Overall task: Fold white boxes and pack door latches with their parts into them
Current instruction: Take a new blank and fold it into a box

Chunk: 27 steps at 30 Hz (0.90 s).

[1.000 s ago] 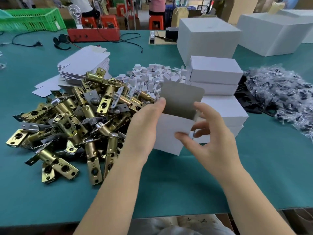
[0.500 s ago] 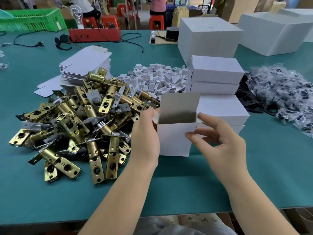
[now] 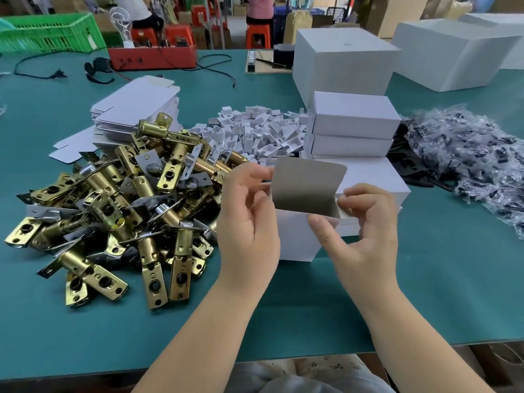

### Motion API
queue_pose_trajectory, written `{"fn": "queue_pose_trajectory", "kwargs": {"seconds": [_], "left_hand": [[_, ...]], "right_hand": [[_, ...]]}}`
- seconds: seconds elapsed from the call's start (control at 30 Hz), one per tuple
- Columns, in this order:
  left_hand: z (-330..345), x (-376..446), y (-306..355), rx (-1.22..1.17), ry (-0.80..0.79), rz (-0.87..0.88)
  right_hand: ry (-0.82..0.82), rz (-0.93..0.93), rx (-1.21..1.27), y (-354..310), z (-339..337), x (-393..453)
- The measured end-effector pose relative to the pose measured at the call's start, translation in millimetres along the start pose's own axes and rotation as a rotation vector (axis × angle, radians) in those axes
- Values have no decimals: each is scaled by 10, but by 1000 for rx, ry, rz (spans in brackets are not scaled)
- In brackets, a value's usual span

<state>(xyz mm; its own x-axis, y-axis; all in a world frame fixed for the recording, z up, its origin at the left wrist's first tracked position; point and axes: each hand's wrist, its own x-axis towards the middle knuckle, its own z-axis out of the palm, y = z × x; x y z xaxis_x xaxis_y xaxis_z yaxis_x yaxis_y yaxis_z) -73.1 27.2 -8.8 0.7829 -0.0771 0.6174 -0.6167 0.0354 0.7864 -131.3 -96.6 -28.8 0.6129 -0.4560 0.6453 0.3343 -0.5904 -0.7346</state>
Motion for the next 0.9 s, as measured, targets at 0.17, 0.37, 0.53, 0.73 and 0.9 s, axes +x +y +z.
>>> {"fn": "queue_pose_trajectory", "kwargs": {"seconds": [0.17,0.37,0.53,0.73,0.9], "left_hand": [[-167,144,-55,63,-252,-12],[-339,160,4,-36,-474,-151],[-493,189,7,171,-633,-142],[-519,283,93,522,-712,-63],[-511,301,100,641,-686,23]], "right_hand": [[-202,-29,-24,19,21,36],[-321,-76,27,15,-5,54],[-270,-62,0,20,-12,31],[-225,-181,-73,36,-6,17],[-182,-222,-156,20,-8,27]]}}
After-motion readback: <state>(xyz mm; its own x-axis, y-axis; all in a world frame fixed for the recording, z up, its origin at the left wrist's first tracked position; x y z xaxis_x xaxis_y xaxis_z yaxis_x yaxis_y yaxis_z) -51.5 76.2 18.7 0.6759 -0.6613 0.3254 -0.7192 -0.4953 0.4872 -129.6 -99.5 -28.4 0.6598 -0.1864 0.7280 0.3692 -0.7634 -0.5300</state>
